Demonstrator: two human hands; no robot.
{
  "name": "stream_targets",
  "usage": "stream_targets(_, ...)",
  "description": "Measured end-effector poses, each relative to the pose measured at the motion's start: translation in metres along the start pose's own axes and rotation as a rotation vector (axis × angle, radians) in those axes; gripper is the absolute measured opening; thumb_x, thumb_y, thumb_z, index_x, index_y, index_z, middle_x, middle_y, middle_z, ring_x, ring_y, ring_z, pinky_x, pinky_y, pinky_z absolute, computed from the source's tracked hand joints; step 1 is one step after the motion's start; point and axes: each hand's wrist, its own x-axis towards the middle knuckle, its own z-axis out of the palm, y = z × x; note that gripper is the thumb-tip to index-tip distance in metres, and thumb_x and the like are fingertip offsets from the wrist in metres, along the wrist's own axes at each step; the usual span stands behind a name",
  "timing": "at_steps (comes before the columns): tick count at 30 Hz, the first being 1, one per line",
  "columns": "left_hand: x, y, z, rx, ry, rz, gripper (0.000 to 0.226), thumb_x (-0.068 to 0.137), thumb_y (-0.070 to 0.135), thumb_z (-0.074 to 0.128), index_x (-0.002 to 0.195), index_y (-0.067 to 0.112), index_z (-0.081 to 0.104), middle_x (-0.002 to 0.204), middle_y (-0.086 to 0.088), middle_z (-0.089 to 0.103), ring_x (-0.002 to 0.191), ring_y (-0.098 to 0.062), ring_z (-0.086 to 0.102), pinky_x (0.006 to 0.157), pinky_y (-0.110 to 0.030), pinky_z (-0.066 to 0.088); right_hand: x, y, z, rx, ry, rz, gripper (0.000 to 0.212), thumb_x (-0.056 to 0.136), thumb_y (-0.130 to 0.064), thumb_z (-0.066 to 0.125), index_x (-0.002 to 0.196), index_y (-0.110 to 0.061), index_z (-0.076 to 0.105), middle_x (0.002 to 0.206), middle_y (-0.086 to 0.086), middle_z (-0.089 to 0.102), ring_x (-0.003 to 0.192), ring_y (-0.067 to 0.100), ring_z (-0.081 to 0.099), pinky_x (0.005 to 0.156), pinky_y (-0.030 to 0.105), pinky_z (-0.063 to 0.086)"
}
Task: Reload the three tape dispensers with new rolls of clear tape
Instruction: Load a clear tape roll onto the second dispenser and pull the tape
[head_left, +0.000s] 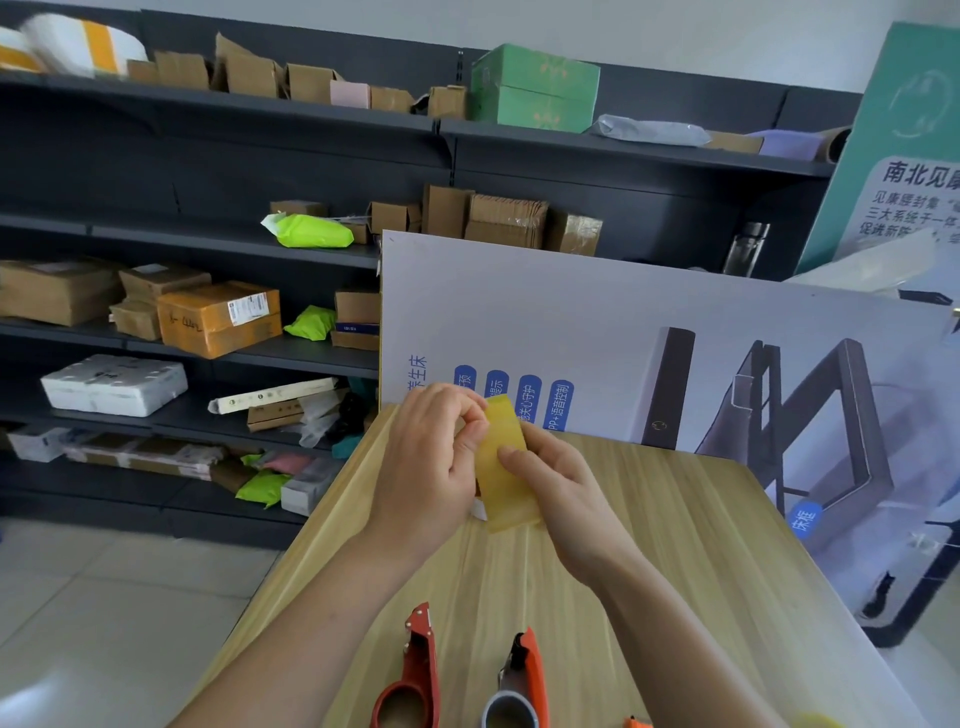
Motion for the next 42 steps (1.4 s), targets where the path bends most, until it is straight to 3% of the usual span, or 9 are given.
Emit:
stream_targets(4,0.003,-0.002,0.000,-0.048,-0.020,-0.031,0.012,0.093,0.021,0.048,0.086,0.015,0.056,0.089,0.004,0.061,0.089,-0.016,0.057,0.078,-0.035,0.048,0.000,0.003,-0.003,0.051,0.031,-0.020,0.035,0.093,-0.030,0.054,0.117,-0.006,0.064,0.093,0.004,0.074,0.080,0.016,0.071,0.067,0.021,0.055)
stream_targets(7,0.008,-0.008,-0.008,-0.256,-0.188,-0.124,0.017,0.094,0.028,0.045,0.098,0.028,0.061,0.095,0.007,0.064,0.093,-0.010,0.059,0.081,-0.028,0.048,0.000,0.005,-0.005,0.055,0.050,0.007,0.036,0.090,-0.034,0.057,0.116,-0.010,0.066,0.095,0.004,0.076,0.080,0.018,0.073,0.066,0.021,0.055)
stream_targets(13,0.015,-0.026,-0.019,-0.391,-0.578,-0.204,0.059,0.085,-0.020,0.037,0.112,0.022,0.068,0.126,0.009,0.059,0.123,-0.004,0.049,0.106,-0.033,0.041,0.005,0.011,-0.020,0.055,0.015,0.143,0.037,0.076,-0.032,0.069,0.108,-0.015,0.072,0.100,0.011,0.074,0.092,0.028,0.067,0.083,0.039,0.053)
stream_targets(18,0.016,-0.042,-0.026,-0.522,-0.794,-0.350,0.041,0.083,0.005,0.066,0.115,0.031,0.067,0.112,0.005,0.061,0.107,-0.019,0.060,0.092,-0.037,0.052,0.010,0.014,-0.030,0.065,-0.192,0.201,0.035,0.067,-0.024,0.064,0.099,-0.015,0.074,0.091,0.015,0.073,0.086,0.024,0.069,0.077,0.034,0.055)
stream_targets(25,-0.007,-0.057,0.002,-0.407,-0.546,-0.463,0.025,0.084,0.025,0.070,0.106,0.037,0.067,0.099,0.003,0.057,0.085,-0.013,0.058,0.074,-0.019,0.049,0.010,0.034,-0.025,-0.084,0.183,0.239,0.040,0.076,-0.037,0.069,0.113,-0.024,0.064,0.111,0.001,0.068,0.100,0.016,0.065,0.078,0.025,0.052)
stream_targets(30,-0.027,-0.059,0.030,-0.487,-0.361,-0.757,0.019,0.087,0.029,0.067,0.104,0.035,0.063,0.087,0.001,0.053,0.071,-0.013,0.056,0.056,-0.023,0.051,0.001,0.055,-0.014,-0.710,0.492,-0.093,0.033,0.078,-0.025,0.075,0.107,-0.019,0.061,0.105,-0.010,0.056,0.101,0.011,0.052,0.085,0.030,0.047)
stream_targets(33,-0.034,-0.055,0.042,-0.541,-0.270,-0.857,0.019,0.086,0.030,0.068,0.102,0.036,0.061,0.082,0.003,0.060,0.074,-0.014,0.063,0.056,-0.028,0.057,-0.005,0.065,-0.004,-0.898,0.368,-0.215,0.018,0.077,-0.032,0.065,0.087,-0.017,0.068,0.088,-0.010,0.063,0.087,0.010,0.055,0.079,0.029,0.044)
stream_targets(37,-0.039,-0.050,0.053,-0.667,-0.247,-0.922,0.023,0.081,0.025,0.074,0.099,0.031,0.061,0.064,0.020,0.066,0.066,-0.006,0.070,0.055,-0.031,0.057,-0.003,0.074,-0.007,-0.943,0.009,-0.113,0.018,0.080,-0.030,0.064,0.091,-0.016,0.066,0.078,-0.006,0.064,0.077,0.011,0.055,0.074,0.033,0.046)
stream_targets(42,-0.040,-0.060,0.054,-0.750,-0.230,-0.870,0.017,0.085,0.013,0.069,0.094,0.027,0.072,0.088,-0.001,0.064,0.076,-0.010,0.068,0.059,-0.029,0.058,-0.004,0.076,-0.020,-0.757,0.046,0.078,0.022,0.085,-0.024,0.066,0.081,-0.006,0.054,0.069,0.001,0.050,0.060,0.013,0.046,0.057,0.037,0.041)
